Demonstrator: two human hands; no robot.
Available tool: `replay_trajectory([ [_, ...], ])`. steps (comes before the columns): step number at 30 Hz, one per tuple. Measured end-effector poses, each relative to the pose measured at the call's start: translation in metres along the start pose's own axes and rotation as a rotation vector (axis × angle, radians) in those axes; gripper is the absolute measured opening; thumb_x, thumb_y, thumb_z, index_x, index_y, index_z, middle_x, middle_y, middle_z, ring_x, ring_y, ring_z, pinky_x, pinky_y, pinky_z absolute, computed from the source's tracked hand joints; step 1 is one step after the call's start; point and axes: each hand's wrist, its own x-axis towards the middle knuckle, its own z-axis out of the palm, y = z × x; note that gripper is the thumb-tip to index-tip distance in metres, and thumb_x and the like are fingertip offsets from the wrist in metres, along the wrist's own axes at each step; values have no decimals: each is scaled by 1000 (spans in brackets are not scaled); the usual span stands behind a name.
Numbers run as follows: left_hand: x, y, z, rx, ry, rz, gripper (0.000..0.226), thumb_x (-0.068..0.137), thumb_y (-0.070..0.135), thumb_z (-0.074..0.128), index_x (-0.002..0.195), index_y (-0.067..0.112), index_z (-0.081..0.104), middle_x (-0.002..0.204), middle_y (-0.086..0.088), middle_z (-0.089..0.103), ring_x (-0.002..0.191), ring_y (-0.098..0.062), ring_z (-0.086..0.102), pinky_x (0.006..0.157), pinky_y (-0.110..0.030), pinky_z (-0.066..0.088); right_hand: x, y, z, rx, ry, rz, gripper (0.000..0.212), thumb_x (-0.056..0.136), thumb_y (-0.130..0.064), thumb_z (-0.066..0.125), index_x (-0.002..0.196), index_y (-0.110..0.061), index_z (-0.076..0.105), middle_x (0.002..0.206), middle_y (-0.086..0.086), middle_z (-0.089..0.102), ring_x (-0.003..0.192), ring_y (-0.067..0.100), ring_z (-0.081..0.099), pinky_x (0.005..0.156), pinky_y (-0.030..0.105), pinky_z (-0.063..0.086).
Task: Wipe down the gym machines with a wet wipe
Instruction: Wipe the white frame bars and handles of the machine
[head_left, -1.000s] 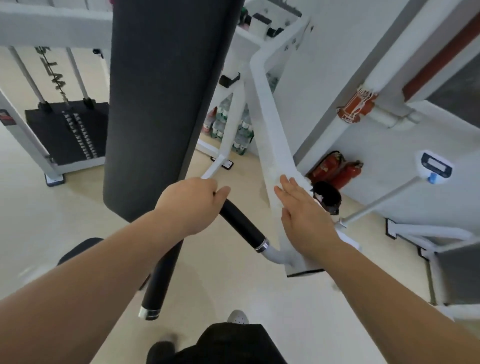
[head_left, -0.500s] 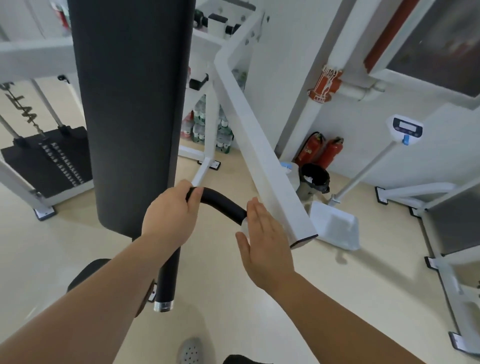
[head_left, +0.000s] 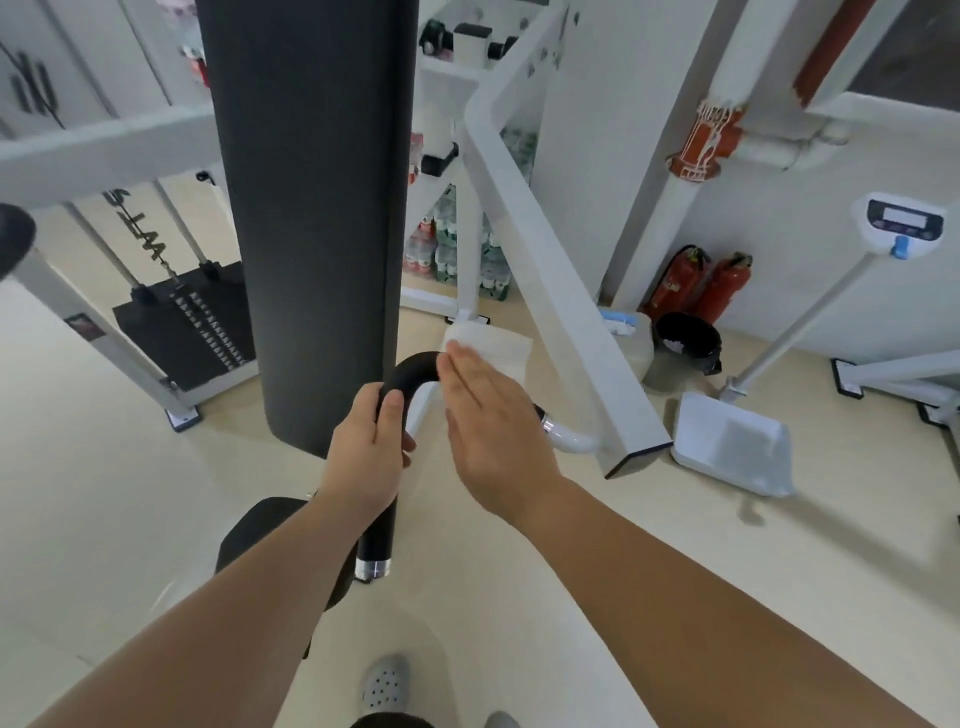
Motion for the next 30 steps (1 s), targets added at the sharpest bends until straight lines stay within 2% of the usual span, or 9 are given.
replay_trajectory([
  [3,4,-6,0,-80,-49,-8,23,107,37,34,105,26,55,75,-7,67,67,-21,64,66,-34,52,-1,19,-9,-66,-74,230,53,110,-34,27,159,-14,28,138,6,58,117,23,56,96,35,45],
  [6,8,-8,-5,-129,-141,-16,23,108,38,32,107,27,52,77,-8,68,70,-24,66,68,-33,52,0,10,-8,-167,-69,339,58,107,-43,21,157,-15,32,122,5,63,101,23,58,84,37,45],
  [9,10,-14,-17,-231,-306,-109,34,108,44,27,113,25,55,85,-12,69,72,-22,65,70,-32,50,10,-21,-4,-165,-31,416,74,100,-56,15,155,-10,33,133,8,58,117,28,55,102,43,42],
  [13,19,-36,-41,-275,-480,-180,52,108,49,21,112,23,66,99,-7,72,92,-23,68,83,-44,57,41,-60,-1,-135,-105,315,81,96,-62,8,157,-11,25,154,8,39,145,28,30,124,45,17],
  [16,34,-45,-55,-262,-470,-122,48,109,45,20,113,23,63,94,-8,70,87,-25,66,81,-45,56,38,-81,8,-208,-205,167,75,102,-59,9,159,-12,23,165,4,22,156,24,2,127,44,-5],
  [19,46,-44,-65,-293,-444,-89,40,108,42,24,116,29,61,101,-7,67,84,-22,64,80,-44,55,17,-90,20,-278,-226,155,70,106,-56,18,162,-13,18,170,5,10,157,22,-11,127,46,-2],
  [23,54,-40,-72,-289,-505,-30,40,109,43,23,119,30,59,106,-2,66,90,-21,66,81,-40,56,13,-87,22,-352,-237,142,74,105,-58,20,163,-12,13,171,6,3,157,23,-13,127,51,0],
  [27,54,-37,-75,-318,-583,-92,54,109,45,20,111,23,69,96,-3,75,89,-27,70,83,-46,54,50,-70,8,-299,-202,368,75,101,-60,16,160,-15,18,169,8,14,158,24,-4,126,48,-7],
  [30,53,-34,-77,-348,-588,-136,59,110,44,20,106,19,73,91,-6,76,87,-30,71,84,-49,54,44,-71,9,-257,-166,378,79,100,-61,17,160,-11,19,168,10,17,158,26,-2,127,47,-5],
])
